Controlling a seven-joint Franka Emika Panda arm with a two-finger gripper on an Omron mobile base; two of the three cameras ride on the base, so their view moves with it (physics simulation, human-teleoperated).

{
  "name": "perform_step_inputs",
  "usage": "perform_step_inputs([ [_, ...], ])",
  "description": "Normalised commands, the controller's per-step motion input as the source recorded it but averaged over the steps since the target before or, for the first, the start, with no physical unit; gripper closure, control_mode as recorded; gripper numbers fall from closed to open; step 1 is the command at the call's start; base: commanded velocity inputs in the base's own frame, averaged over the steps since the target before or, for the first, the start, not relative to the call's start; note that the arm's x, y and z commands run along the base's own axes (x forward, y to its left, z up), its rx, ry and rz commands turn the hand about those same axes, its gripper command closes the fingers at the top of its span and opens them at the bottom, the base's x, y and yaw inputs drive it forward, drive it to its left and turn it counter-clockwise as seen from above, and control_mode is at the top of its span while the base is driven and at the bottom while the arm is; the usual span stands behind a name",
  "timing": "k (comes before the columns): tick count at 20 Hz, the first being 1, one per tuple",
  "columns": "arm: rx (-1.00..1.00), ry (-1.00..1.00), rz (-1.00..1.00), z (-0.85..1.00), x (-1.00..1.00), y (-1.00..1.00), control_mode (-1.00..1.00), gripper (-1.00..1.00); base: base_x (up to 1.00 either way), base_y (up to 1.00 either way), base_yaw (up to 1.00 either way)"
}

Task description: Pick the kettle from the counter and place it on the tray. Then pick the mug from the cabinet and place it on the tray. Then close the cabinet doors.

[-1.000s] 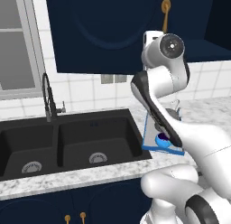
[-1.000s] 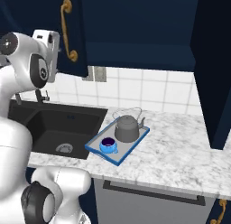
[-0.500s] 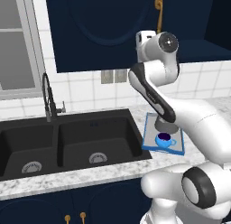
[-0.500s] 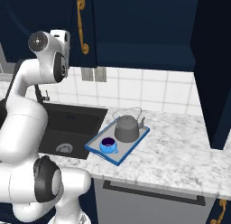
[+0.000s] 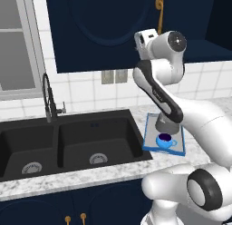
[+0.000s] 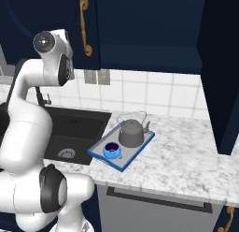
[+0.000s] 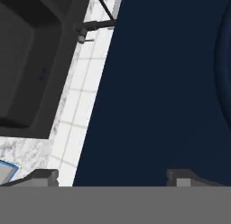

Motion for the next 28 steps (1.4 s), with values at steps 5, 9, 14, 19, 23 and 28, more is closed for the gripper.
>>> perform_step_inputs([
  [5, -0.16, -0.04, 0.11, 0.08, -0.96, 0.00, -1.00, -1.00, 0.00, 0.00, 0.00],
  [9, -0.13, 0.00, 0.03, 0.16, -1.00, -0.04, -1.00, -1.00, 0.00, 0.00, 0.00],
  [14, -0.13, 0.00, 0.00, 0.23, -0.91, -0.18, -1.00, -1.00, 0.00, 0.00, 0.00],
  [19, -0.02, 0.00, -0.07, 0.22, -0.81, -0.28, -1.00, -1.00, 0.00, 0.00, 0.00],
  [23, 0.00, 0.00, -0.11, 0.20, -0.80, -0.35, -1.00, -1.00, 0.00, 0.00, 0.00],
  [28, 0.00, 0.00, -0.21, 0.06, -0.65, -0.37, -1.00, -1.00, 0.00, 0.00, 0.00],
])
